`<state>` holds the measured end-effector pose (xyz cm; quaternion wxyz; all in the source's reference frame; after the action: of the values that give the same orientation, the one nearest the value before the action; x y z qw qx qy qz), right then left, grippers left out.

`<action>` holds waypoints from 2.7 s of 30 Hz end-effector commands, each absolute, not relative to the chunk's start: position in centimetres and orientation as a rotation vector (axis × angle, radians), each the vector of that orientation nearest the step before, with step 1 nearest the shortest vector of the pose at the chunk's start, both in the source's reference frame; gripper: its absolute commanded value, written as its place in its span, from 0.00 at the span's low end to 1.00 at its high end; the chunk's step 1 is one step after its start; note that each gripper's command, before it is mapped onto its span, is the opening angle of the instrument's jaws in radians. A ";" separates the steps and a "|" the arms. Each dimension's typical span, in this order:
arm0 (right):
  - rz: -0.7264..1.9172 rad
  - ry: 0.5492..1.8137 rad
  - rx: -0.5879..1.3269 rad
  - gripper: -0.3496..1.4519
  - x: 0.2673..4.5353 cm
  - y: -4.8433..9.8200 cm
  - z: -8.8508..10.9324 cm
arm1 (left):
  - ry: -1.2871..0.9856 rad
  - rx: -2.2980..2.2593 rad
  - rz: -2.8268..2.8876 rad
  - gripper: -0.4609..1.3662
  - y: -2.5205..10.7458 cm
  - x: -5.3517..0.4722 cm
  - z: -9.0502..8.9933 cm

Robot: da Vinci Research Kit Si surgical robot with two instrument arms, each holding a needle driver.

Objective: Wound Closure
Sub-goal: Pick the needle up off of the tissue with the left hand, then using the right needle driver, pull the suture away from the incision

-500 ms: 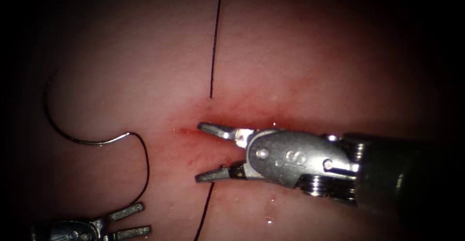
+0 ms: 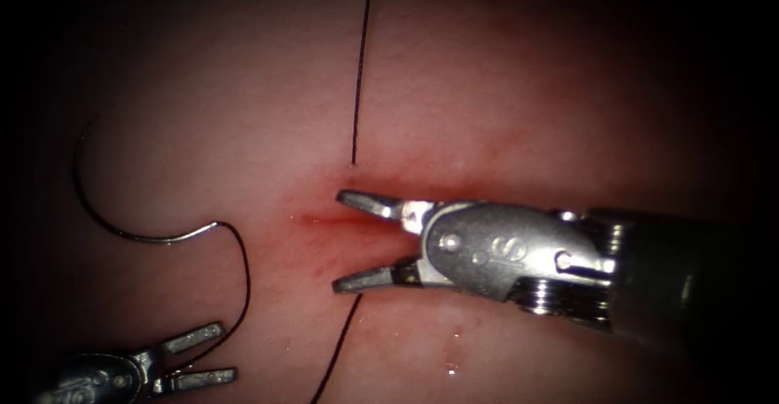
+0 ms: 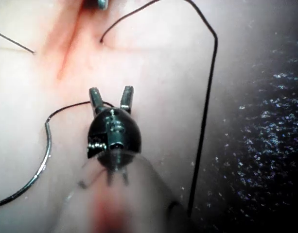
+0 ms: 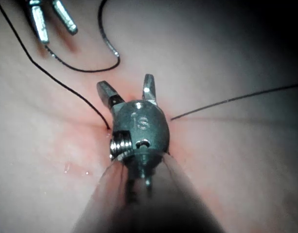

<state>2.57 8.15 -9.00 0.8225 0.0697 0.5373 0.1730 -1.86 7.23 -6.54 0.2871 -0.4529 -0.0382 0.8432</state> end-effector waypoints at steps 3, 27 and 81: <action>0.363 1.140 0.151 0.60 2.48 8.1 -9.0 | -0.080 -1.204 2.256 0.59 7.4 -1.72 -6.6; 0.321 1.142 0.161 0.61 2.11 7.4 -9.2 | -0.179 -1.007 2.523 0.65 8.1 -0.99 -5.8; 0.347 1.097 0.081 0.66 2.81 7.6 -8.4 | -0.049 -1.338 2.321 0.06 8.3 -0.63 -7.6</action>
<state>2.86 7.59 -8.40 0.8391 0.0393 0.5174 0.1632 -0.65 8.36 -7.58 0.2309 -0.4887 -0.0152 0.8412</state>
